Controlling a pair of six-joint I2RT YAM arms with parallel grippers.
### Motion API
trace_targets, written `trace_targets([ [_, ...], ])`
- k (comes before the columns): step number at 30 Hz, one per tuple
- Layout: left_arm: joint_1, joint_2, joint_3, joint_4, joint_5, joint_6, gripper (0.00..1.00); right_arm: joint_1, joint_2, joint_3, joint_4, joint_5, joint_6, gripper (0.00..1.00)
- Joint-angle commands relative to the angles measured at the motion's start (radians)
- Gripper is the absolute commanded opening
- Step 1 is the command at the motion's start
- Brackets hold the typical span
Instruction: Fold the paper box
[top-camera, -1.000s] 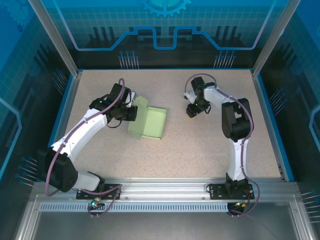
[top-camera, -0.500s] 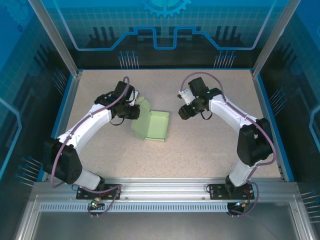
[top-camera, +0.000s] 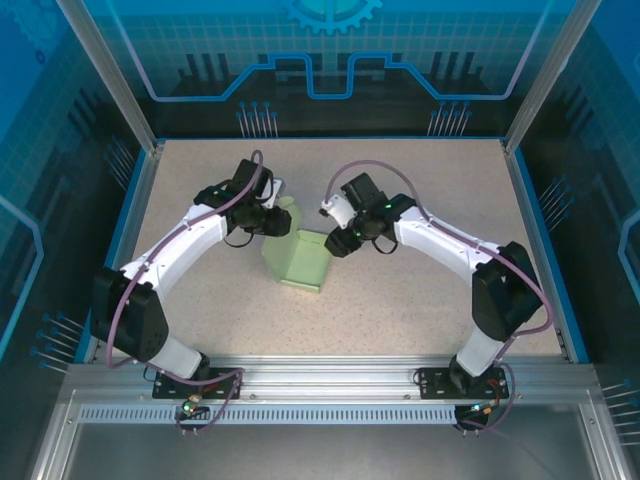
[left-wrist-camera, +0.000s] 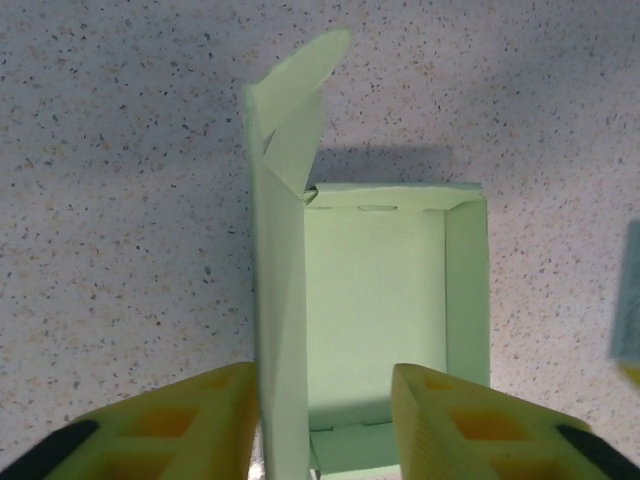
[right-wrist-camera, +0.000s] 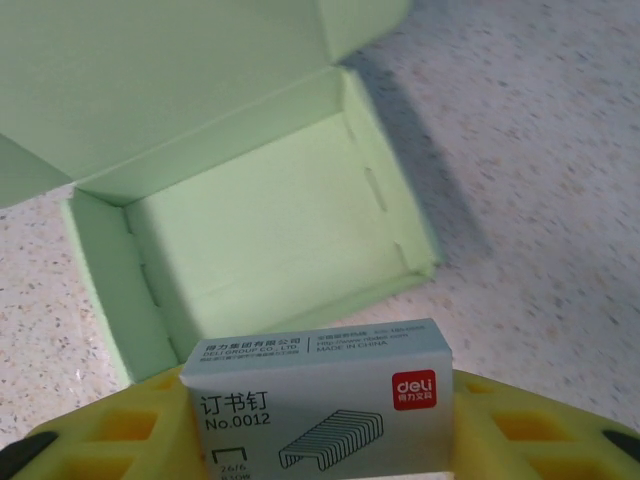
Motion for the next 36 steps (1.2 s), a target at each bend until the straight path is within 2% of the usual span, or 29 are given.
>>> trace_targets([
  [1, -0.002, -0.050, 0.010, 0.026, 0.018, -0.002, 0.44, 0.042, 0.049, -0.004, 0.064, -0.011, -0.008, 0.51],
  [5, 0.009, -0.090, -0.014, 0.049, -0.001, -0.004, 0.50, 0.078, 0.119, 0.028, 0.085, -0.013, -0.013, 0.51],
  [11, 0.027, -0.145, -0.054, 0.069, -0.034, -0.013, 0.53, 0.118, 0.245, 0.093, 0.099, 0.003, -0.024, 0.53],
  [15, 0.039, -0.207, -0.087, 0.093, -0.071, -0.023, 0.55, 0.129, 0.284, 0.118, 0.081, 0.027, -0.033, 0.62],
  [20, 0.061, -0.305, -0.168, 0.147, -0.109, -0.052, 0.60, 0.127, 0.240, 0.107, 0.072, 0.037, -0.035, 0.72],
  [23, 0.081, -0.376, -0.237, 0.192, -0.112, -0.079, 0.64, 0.109, 0.190, 0.087, 0.077, 0.008, -0.031, 0.77],
  [27, 0.095, -0.475, -0.323, 0.244, -0.130, -0.107, 0.67, 0.046, 0.146, 0.043, 0.132, -0.029, 0.008, 0.78],
  [33, 0.100, -0.575, -0.378, 0.260, -0.191, -0.105, 0.70, -0.004, 0.253, 0.127, 0.096, 0.096, 0.011, 0.77],
  [36, 0.101, -0.593, -0.375, 0.244, -0.192, -0.097, 0.70, -0.012, 0.316, 0.183, 0.077, 0.119, 0.008, 0.75],
])
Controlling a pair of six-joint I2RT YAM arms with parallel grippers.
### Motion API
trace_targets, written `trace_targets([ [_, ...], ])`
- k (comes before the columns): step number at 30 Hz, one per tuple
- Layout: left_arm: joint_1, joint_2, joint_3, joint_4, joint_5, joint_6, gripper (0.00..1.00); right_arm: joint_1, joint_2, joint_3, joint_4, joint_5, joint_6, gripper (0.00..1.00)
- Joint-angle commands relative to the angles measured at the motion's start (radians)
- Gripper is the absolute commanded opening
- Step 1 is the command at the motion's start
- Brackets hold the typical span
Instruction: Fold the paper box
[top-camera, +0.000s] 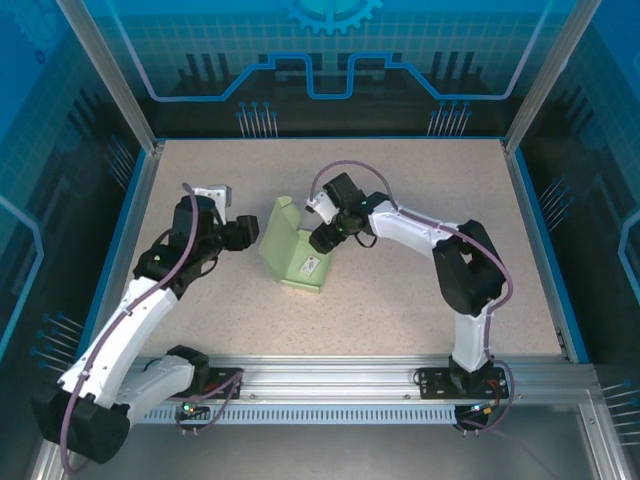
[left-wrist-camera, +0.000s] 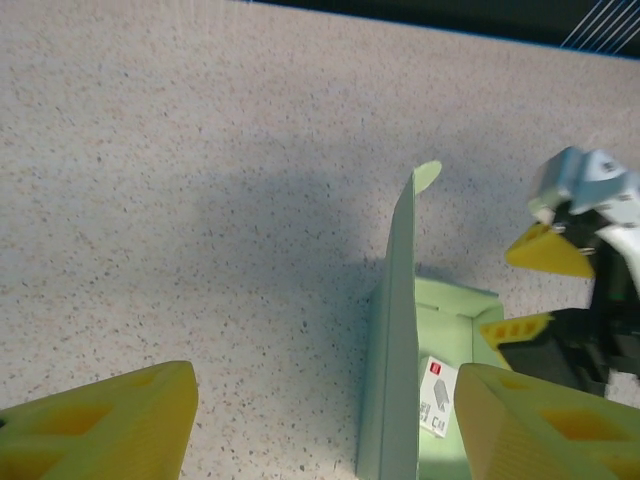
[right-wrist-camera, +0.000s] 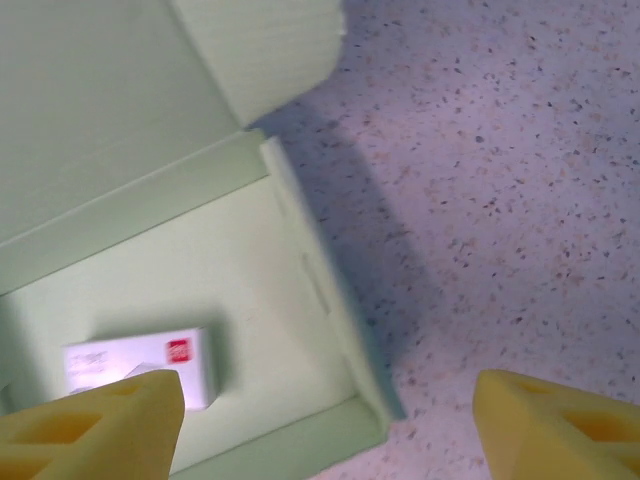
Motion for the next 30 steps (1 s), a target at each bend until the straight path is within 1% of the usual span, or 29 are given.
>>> trace_targets([
  [1, 0.011, -0.028, -0.010, 0.020, -0.030, -0.007, 0.70, -0.002, 0.076, 0.065, -0.038, 0.040, 0.008, 0.74],
  [4, 0.011, -0.033, -0.015, 0.016, -0.020, -0.007, 0.70, -0.004, 0.130, 0.122, -0.059, 0.036, -0.001, 0.71],
  [9, 0.011, -0.035, -0.016, 0.005, -0.010, -0.006, 0.70, -0.004, 0.209, 0.207, -0.106, 0.045, -0.024, 0.56],
  [15, 0.012, -0.041, -0.017, 0.003, -0.003, -0.003, 0.70, -0.004, 0.247, 0.251, -0.146, 0.057, -0.066, 0.43],
  [23, 0.011, -0.036, -0.021, 0.003, 0.003, -0.003, 0.71, -0.016, 0.213, 0.226, -0.168, 0.080, -0.080, 0.31],
  [30, 0.011, -0.039, -0.026, 0.006, 0.006, -0.006, 0.71, -0.077, 0.116, 0.110, -0.159, 0.086, -0.011, 0.27],
])
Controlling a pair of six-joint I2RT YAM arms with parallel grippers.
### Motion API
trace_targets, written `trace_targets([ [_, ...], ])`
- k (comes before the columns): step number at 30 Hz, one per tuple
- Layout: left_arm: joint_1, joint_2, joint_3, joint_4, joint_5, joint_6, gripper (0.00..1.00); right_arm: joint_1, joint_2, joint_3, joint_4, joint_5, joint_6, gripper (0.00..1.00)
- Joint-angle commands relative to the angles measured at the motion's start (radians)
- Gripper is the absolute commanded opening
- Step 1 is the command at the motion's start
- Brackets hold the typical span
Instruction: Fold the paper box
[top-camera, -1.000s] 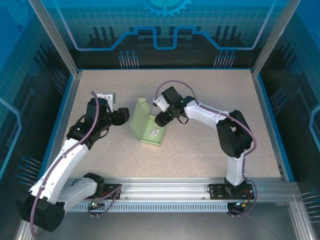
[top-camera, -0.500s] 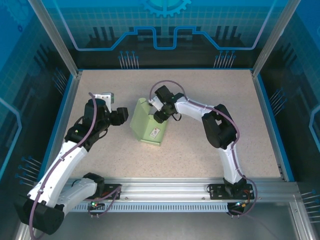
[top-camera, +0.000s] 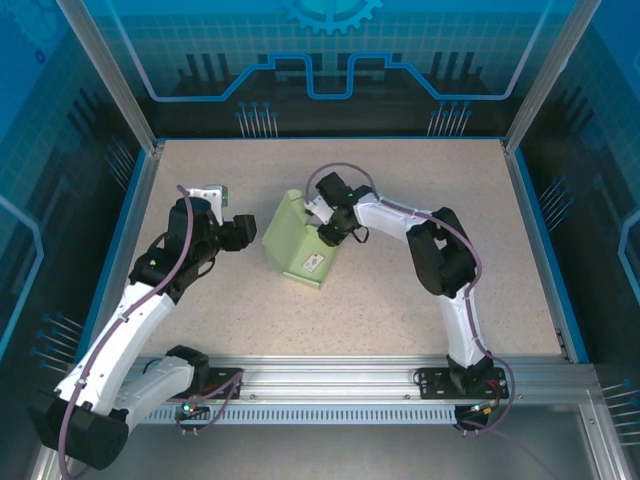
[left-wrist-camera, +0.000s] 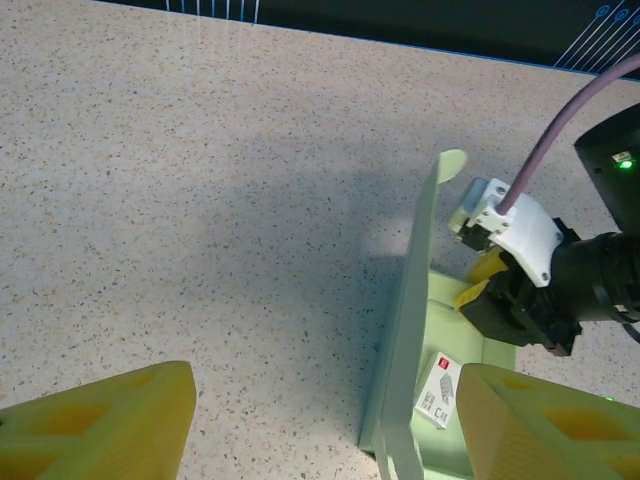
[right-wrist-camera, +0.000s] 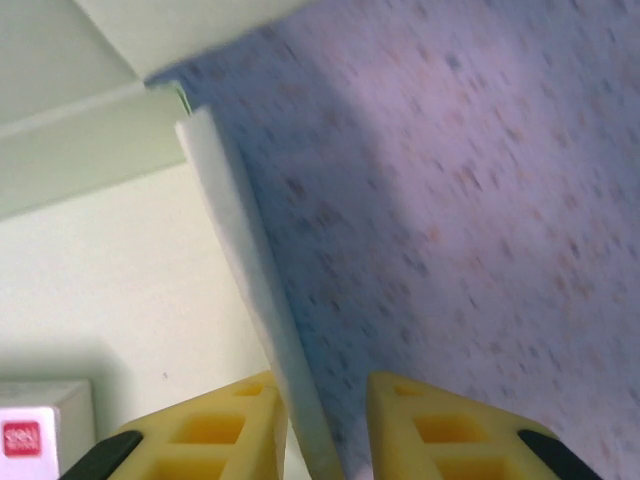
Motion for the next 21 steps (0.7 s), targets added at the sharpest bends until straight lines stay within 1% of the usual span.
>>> trace_targets([
  [1, 0.007, -0.015, -0.021, 0.004, 0.012, -0.006, 0.71, -0.049, -0.088, -0.069, -0.022, 0.013, 0.052, 0.27],
  [6, 0.007, -0.014, -0.031, 0.014, 0.018, -0.011, 0.71, -0.091, -0.166, -0.183, 0.001, 0.014, 0.103, 0.27],
  [9, 0.007, -0.011, -0.042, 0.028, 0.024, -0.017, 0.71, -0.106, -0.215, -0.248, 0.013, -0.006, 0.134, 0.28],
  [14, 0.007, 0.004, -0.069, 0.079, 0.062, -0.039, 0.71, -0.107, -0.278, -0.323, 0.047, -0.089, 0.170, 0.31],
  [17, 0.007, 0.016, -0.088, 0.127, 0.115, -0.053, 0.71, -0.107, -0.306, -0.352, 0.064, -0.152, 0.192, 0.32],
  [19, 0.007, 0.029, -0.100, 0.171, 0.155, -0.057, 0.72, -0.109, -0.325, -0.371, 0.075, -0.170, 0.205, 0.35],
  [21, 0.007, 0.047, -0.112, 0.213, 0.187, -0.068, 0.75, -0.113, -0.344, -0.382, 0.079, -0.161, 0.217, 0.41],
])
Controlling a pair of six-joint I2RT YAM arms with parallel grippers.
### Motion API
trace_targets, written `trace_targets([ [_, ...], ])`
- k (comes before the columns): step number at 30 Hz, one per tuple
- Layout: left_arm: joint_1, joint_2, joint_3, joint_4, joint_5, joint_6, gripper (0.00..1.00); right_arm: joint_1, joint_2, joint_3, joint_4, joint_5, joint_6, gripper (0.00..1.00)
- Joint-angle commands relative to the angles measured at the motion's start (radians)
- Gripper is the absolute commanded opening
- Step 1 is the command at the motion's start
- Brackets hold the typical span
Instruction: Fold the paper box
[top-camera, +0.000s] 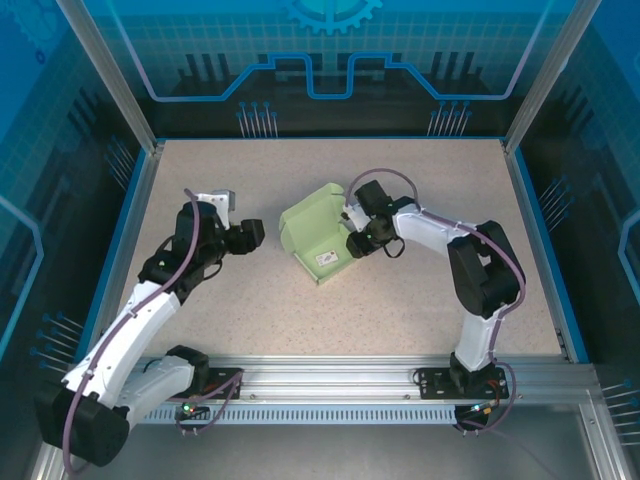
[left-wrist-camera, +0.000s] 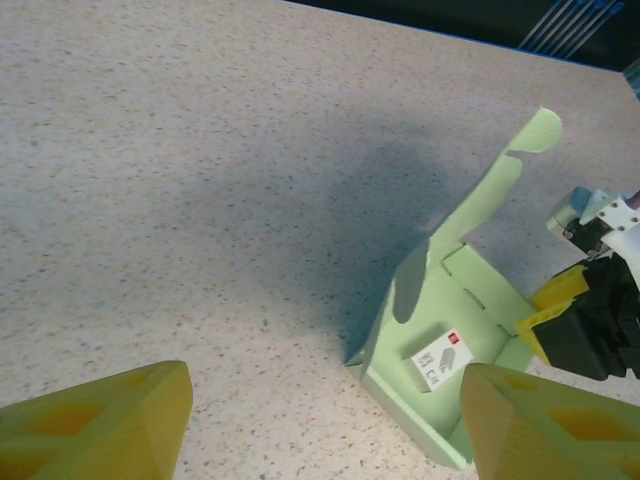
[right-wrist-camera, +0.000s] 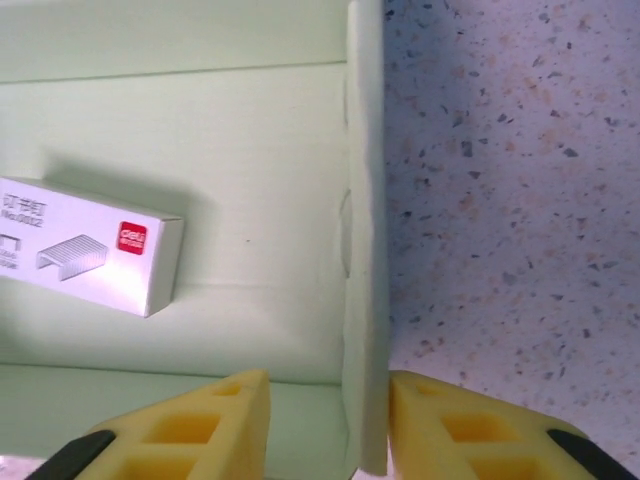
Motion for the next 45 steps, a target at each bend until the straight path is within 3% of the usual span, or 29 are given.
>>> trace_targets([
  [1, 0.008, 0.029, -0.028, 0.112, 0.101, -0.031, 0.75, -0.013, -0.057, -0.022, 0.022, -0.038, 0.039, 0.47],
  [5, 0.007, 0.064, -0.063, 0.189, 0.165, -0.076, 0.76, -0.044, -0.109, -0.019, 0.042, -0.012, 0.030, 0.65],
  [8, 0.000, 0.095, -0.090, 0.225, 0.186, -0.086, 0.76, -0.068, -0.135, 0.000, 0.102, -0.034, -0.012, 0.71],
  [20, -0.144, 0.240, -0.164, 0.398, 0.027, -0.046, 0.77, -0.087, 0.078, 0.240, 0.178, -0.136, -0.227, 0.76],
  [23, -0.151, 0.283, -0.165, 0.438, 0.017, -0.046, 0.76, -0.086, 0.128, 0.291, 0.162, -0.162, -0.255, 0.73],
  [27, -0.167, 0.333, -0.140, 0.442, 0.020, -0.044, 0.66, -0.084, 0.158, 0.321, 0.152, -0.178, -0.283, 0.66],
  [35, -0.177, 0.400, -0.101, 0.424, -0.010, -0.039, 0.49, -0.080, 0.156, 0.323, 0.135, -0.175, -0.304, 0.40],
  [45, -0.180, 0.439, -0.060, 0.413, -0.036, -0.021, 0.28, -0.071, 0.119, 0.293, 0.137, -0.166, -0.303, 0.24],
])
